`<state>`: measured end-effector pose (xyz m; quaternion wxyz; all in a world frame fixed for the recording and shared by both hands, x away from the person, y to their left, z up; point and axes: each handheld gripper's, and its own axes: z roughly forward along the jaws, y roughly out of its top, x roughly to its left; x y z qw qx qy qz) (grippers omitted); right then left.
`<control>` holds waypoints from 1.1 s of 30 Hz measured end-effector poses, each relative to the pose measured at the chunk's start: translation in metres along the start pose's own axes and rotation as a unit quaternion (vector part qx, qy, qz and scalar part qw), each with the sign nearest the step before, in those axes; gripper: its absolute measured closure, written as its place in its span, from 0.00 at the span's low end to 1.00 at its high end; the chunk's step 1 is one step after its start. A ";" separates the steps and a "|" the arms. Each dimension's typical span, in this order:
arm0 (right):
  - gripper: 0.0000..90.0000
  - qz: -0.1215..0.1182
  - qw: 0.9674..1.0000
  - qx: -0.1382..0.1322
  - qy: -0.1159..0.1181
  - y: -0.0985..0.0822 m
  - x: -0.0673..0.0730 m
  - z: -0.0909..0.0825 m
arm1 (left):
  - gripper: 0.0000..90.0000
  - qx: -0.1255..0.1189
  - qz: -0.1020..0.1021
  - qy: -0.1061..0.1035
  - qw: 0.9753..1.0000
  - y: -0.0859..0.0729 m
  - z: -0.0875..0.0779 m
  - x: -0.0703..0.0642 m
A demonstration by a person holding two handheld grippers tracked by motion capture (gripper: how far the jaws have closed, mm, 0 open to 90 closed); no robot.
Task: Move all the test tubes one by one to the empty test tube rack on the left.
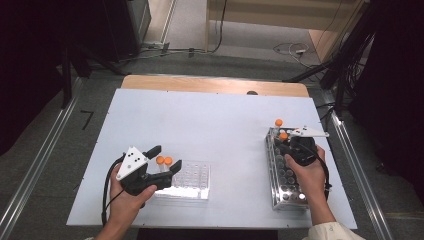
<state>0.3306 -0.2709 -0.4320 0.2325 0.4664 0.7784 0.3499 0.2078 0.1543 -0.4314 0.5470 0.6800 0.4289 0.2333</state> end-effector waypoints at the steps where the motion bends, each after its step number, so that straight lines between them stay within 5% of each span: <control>1: 0.80 0.003 1.000 -0.003 0.001 0.000 0.000 0.000 | 0.23 -0.001 -0.002 0.000 1.000 0.000 0.000 0.000; 12: 0.80 0.007 0.999 -0.040 0.003 0.007 0.000 -0.019 | 0.23 -0.002 -0.003 0.000 1.000 0.002 -0.001 0.000; 20: 0.80 0.007 0.997 -0.080 0.007 0.017 0.003 -0.048 | 0.23 -0.010 -0.010 0.003 1.000 0.019 -0.004 -0.001; 33: 0.80 -0.038 0.994 -0.079 0.073 0.022 0.044 -0.059 | 0.22 -0.009 0.004 -0.013 1.000 0.035 0.011 -0.013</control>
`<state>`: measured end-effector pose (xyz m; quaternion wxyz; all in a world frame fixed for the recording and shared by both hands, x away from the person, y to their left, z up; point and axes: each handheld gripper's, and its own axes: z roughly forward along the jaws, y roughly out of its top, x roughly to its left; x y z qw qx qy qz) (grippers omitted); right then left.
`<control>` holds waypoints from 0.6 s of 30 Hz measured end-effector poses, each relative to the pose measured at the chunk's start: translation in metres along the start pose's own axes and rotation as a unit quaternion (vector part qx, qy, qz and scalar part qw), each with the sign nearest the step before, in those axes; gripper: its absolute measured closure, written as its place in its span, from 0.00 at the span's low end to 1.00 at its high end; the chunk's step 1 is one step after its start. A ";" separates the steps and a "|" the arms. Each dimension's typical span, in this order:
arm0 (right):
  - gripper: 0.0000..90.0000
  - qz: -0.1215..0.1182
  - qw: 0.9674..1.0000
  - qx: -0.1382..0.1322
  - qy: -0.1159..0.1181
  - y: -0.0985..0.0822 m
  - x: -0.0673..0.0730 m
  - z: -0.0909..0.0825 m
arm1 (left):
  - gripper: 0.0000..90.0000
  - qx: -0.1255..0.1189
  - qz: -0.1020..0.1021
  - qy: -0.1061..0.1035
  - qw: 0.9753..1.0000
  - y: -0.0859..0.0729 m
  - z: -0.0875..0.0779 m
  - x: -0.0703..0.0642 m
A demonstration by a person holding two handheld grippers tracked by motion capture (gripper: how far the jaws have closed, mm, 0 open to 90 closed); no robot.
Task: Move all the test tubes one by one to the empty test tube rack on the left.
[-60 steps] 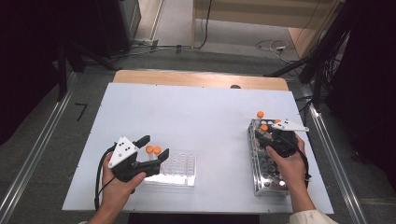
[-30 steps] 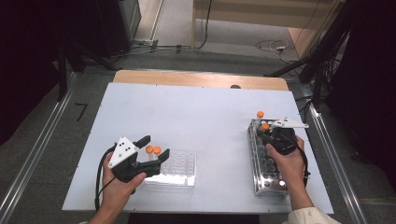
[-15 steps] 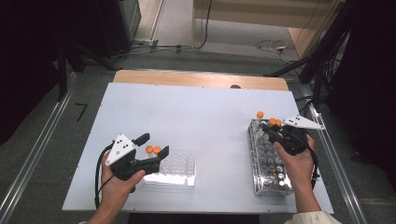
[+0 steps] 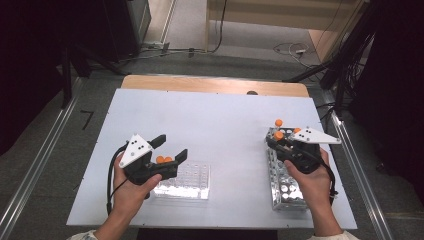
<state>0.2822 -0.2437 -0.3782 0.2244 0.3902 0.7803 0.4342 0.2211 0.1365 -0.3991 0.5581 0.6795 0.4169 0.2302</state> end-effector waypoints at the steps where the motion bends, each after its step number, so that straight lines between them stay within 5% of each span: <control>1: 0.80 -0.003 1.000 0.001 0.007 0.000 0.004 0.001 | 0.22 0.001 0.002 -0.004 1.000 0.001 0.002 -0.003; 18: 0.80 -0.062 0.994 0.025 0.091 0.011 0.065 0.025 | 0.24 -0.011 0.023 -0.058 0.998 0.018 0.027 -0.039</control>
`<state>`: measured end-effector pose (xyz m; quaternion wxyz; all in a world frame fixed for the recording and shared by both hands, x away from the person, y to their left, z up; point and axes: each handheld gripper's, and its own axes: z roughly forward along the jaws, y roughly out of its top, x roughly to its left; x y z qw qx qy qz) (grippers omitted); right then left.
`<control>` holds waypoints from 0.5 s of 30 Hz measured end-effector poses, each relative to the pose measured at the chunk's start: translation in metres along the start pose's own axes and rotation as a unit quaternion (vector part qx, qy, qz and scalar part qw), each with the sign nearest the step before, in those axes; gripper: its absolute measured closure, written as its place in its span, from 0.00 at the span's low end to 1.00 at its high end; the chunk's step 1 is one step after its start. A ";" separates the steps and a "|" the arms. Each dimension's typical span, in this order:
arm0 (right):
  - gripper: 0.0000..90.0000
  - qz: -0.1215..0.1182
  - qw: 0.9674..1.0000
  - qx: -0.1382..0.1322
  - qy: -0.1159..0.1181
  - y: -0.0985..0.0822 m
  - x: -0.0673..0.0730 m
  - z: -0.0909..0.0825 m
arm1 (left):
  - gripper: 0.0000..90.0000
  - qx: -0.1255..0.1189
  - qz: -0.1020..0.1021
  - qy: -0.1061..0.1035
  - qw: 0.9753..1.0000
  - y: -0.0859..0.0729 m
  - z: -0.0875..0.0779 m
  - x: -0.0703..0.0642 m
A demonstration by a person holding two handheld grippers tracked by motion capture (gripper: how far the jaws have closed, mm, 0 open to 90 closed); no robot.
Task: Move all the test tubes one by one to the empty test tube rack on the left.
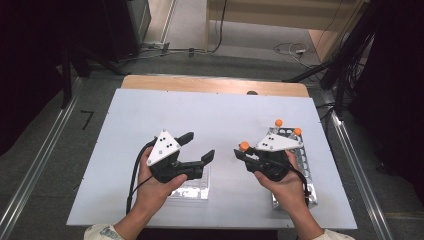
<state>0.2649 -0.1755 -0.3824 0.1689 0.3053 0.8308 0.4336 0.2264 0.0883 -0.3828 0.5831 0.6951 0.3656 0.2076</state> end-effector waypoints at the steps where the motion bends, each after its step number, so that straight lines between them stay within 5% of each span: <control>1: 0.80 -0.004 1.000 0.000 0.005 0.001 0.003 0.002 | 0.24 0.001 0.000 -0.001 1.000 0.000 0.001 0.000; 15: 0.80 -0.037 0.998 0.004 0.056 0.023 0.039 0.027 | 0.39 -0.012 0.016 -0.017 1.000 0.008 0.000 -0.010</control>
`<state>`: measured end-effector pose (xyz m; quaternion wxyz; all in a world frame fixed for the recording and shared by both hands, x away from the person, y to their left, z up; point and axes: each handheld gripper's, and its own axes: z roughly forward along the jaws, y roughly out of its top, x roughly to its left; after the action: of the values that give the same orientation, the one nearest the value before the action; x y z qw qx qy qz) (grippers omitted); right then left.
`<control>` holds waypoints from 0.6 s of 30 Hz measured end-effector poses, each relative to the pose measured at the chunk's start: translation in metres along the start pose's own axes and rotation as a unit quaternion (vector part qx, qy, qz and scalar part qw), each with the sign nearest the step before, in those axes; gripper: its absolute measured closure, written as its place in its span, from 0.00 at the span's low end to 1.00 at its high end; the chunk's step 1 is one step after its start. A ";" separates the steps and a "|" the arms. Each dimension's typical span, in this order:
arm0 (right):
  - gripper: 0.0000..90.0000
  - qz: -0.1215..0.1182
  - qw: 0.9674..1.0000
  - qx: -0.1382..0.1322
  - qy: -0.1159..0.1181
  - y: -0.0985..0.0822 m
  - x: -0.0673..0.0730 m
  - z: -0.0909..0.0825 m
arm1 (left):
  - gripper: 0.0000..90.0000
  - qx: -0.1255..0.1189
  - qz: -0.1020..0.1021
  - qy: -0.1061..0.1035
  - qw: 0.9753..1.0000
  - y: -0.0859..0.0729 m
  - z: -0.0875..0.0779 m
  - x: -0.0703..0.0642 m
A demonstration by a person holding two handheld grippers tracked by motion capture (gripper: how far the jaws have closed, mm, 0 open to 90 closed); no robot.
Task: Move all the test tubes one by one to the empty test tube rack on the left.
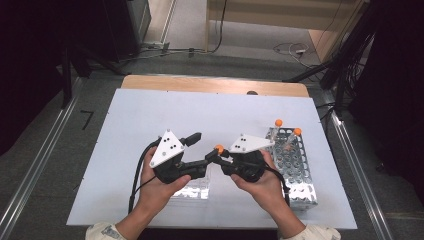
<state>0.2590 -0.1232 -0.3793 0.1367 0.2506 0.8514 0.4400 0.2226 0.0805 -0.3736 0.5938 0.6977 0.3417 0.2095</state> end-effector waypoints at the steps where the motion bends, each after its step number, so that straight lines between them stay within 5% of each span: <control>1: 0.80 -0.002 1.000 0.001 0.000 0.002 0.002 0.002 | 0.40 -0.002 0.002 -0.001 1.000 0.001 0.000 -0.001; 18: 0.80 -0.007 1.000 0.000 0.015 0.007 0.009 0.010 | 0.59 0.007 0.018 0.002 1.000 -0.007 0.007 -0.001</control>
<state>0.2578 -0.1083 -0.3793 0.1272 0.2382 0.8551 0.4426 0.2250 0.0754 -0.3821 0.5844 0.7076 0.3315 0.2189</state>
